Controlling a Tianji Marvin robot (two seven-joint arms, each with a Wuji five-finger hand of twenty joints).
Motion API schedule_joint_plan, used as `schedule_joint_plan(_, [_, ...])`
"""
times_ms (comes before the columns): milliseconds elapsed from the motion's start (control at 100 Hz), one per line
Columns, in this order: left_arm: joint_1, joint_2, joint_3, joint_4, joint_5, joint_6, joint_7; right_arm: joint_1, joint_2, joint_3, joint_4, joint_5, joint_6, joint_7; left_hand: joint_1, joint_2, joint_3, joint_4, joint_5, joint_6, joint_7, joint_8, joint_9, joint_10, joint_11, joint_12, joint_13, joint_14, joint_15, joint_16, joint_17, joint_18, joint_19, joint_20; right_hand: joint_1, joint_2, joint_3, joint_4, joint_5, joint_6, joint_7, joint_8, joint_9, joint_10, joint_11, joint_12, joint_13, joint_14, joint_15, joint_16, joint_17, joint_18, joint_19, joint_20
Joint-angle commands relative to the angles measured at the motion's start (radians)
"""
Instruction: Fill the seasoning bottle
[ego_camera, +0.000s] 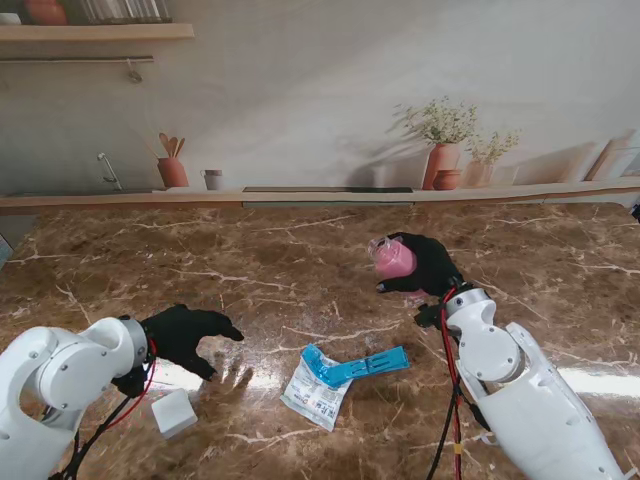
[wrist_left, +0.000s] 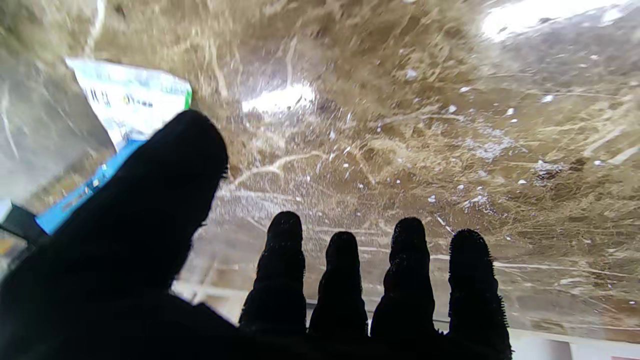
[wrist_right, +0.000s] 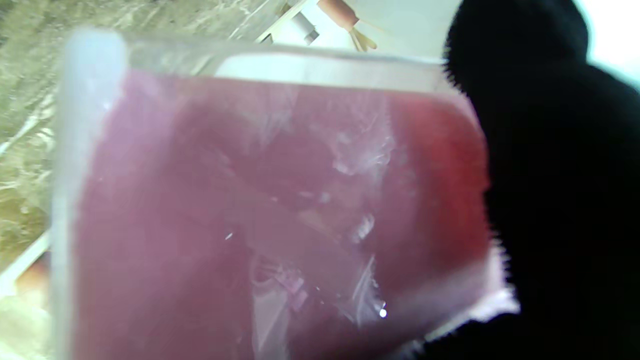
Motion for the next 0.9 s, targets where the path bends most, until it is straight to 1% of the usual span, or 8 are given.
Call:
schedule_joint_plan(0, [-0.024,0.022,0.009,0.019,-0.001,-0.019,0.002,-0.021,0.000,-0.005,-0.031,-0.008,-0.013,0.012,0.037,-0.045,0.067,-0.006,-0.060,-0.038,-0.031,-0.023,-0.062,-0.041,-0.042,-0.007,-0.055,-0.041,-0.031,-0.015,-0.027,-0.024,-0.052,0.002,0.278,0.599,0.228,0.061,0.200,-0.249,0.428,0.167,0.076,-0.137,0.313,0.105,0.059,-0.082,0.452,0.135,0.064,-0.004,0.280,0.103])
schedule_joint_plan(70, [-0.047,0.036,0.020,0.024,-0.008,-0.031,-0.076,-0.042,0.003,-0.011,-0.063,-0.025,-0.020,0.008,0.070,-0.037,0.123,0.004,-0.100,-0.052,-0.046,-0.032,-0.085,-0.034,-0.091,-0.023,-0.090,-0.049,-0.044,-0.020,-0.039,-0.023,-0.076,0.004,0.277,0.601,0.227,0.061,0.200,-0.251,0.426,0.168,0.078,-0.140,0.312,0.106,0.062,-0.086,0.455,0.138,0.067,-0.006,0.283,0.106])
schedule_joint_plan(110, [-0.055,0.044,0.025,0.023,-0.008,-0.037,-0.115,-0.051,0.003,-0.016,-0.077,-0.027,-0.026,0.005,0.100,-0.011,0.194,0.025,-0.127,-0.067,-0.056,-0.038,-0.096,-0.037,-0.128,-0.024,-0.104,-0.051,-0.049,-0.023,-0.042,-0.025,-0.091,0.009,0.278,0.601,0.227,0.062,0.200,-0.251,0.425,0.168,0.079,-0.140,0.312,0.106,0.062,-0.087,0.455,0.138,0.068,-0.007,0.283,0.107])
schedule_joint_plan(190, [-0.056,0.051,0.030,0.021,0.001,-0.054,-0.151,-0.062,0.001,-0.028,-0.094,-0.031,-0.031,-0.005,0.190,0.015,0.286,0.043,-0.159,-0.101,-0.062,-0.037,-0.113,-0.039,-0.154,-0.009,-0.108,-0.053,-0.049,-0.023,-0.043,-0.024,-0.100,0.017,0.278,0.600,0.227,0.062,0.201,-0.251,0.424,0.168,0.081,-0.140,0.312,0.108,0.065,-0.088,0.455,0.140,0.068,-0.008,0.283,0.108])
schedule_joint_plan(310, [-0.047,0.058,0.042,0.025,0.014,-0.082,-0.174,-0.063,-0.004,-0.046,-0.097,-0.011,-0.032,-0.015,0.333,0.046,0.340,0.011,-0.213,-0.134,-0.066,-0.008,-0.132,-0.040,-0.199,0.022,-0.113,-0.055,-0.046,-0.017,-0.043,-0.026,-0.109,0.030,0.278,0.601,0.229,0.063,0.200,-0.248,0.422,0.169,0.083,-0.141,0.312,0.111,0.068,-0.089,0.455,0.142,0.071,-0.009,0.283,0.110])
schedule_joint_plan(370, [-0.039,0.059,0.048,0.029,0.024,-0.094,-0.176,-0.060,-0.008,-0.054,-0.093,0.002,-0.028,-0.020,0.365,0.056,0.342,-0.004,-0.218,-0.136,-0.097,0.007,-0.137,-0.035,-0.215,0.034,-0.119,-0.044,-0.039,-0.008,-0.043,-0.030,-0.111,0.036,0.279,0.600,0.230,0.063,0.200,-0.245,0.421,0.170,0.083,-0.140,0.312,0.112,0.065,-0.089,0.456,0.145,0.071,-0.009,0.282,0.111])
schedule_joint_plan(550, [0.023,0.061,0.039,0.015,0.049,-0.116,-0.181,-0.053,-0.014,-0.072,-0.082,0.024,-0.013,-0.028,0.306,0.038,0.329,-0.007,-0.228,-0.115,-0.223,0.153,-0.141,-0.018,-0.234,-0.032,-0.132,-0.041,-0.038,0.002,-0.043,-0.029,-0.121,0.052,0.279,0.600,0.233,0.063,0.201,-0.244,0.421,0.172,0.084,-0.140,0.314,0.117,0.065,-0.088,0.459,0.150,0.069,-0.006,0.282,0.115])
schedule_joint_plan(890, [0.199,0.050,-0.105,-0.085,0.139,-0.213,-0.148,-0.054,-0.022,-0.092,-0.078,0.057,0.017,-0.036,0.184,-0.020,0.287,-0.006,-0.228,-0.117,-0.225,0.168,-0.139,-0.019,-0.238,-0.038,-0.115,-0.039,-0.029,0.006,-0.041,-0.029,-0.111,0.059,0.280,0.597,0.239,0.063,0.205,-0.240,0.422,0.173,0.086,-0.139,0.317,0.120,0.067,-0.087,0.462,0.154,0.067,-0.006,0.284,0.123])
